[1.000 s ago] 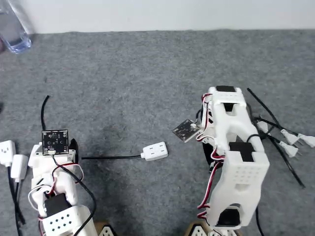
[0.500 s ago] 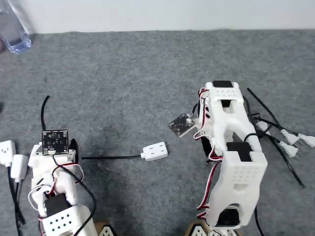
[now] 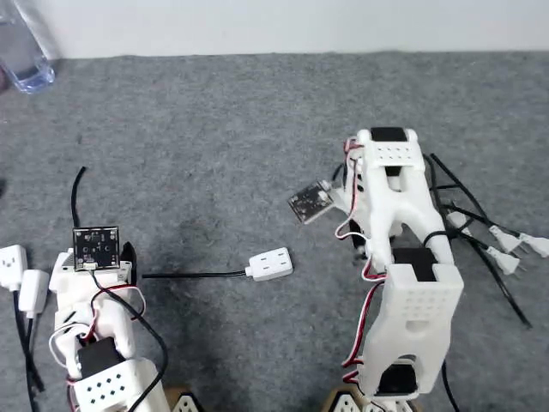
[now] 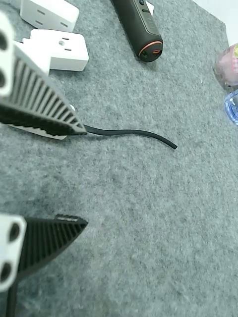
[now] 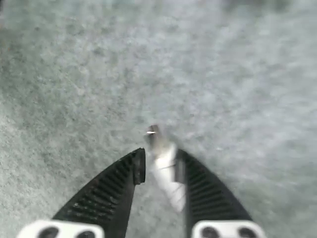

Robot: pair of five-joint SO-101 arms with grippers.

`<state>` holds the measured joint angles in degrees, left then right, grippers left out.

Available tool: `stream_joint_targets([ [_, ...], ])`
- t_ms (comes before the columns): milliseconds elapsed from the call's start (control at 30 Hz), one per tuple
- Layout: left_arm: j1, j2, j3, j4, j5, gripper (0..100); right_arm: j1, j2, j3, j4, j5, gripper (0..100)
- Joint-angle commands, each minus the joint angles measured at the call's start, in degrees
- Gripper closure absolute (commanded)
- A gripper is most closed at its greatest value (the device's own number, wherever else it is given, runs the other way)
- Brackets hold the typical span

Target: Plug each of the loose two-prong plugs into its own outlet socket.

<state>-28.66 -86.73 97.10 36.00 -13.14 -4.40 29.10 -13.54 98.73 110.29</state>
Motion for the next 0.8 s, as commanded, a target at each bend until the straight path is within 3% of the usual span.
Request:
stream_joint_targets([
  [0,0.44,-0.62,-0.31,-0.70,0.44,75,-1.63,-1.01,-6.68,3.82,-1.05,76.4],
  [233,0.44,-0.62,-0.31,-0.70,0.44,75,-1.80,-1.01,-8.44,4.00,-2.02,72.4],
  [467,0.44,-0.62,-0.31,-0.70,0.44,75,-1.27,-6.90,-8.35,2.86,-16.62,72.4],
  [767,0.53,-0.62,-0.31,-0.70,0.44,75,4.09,-12.88,-7.38,2.86,-28.66,72.4],
])
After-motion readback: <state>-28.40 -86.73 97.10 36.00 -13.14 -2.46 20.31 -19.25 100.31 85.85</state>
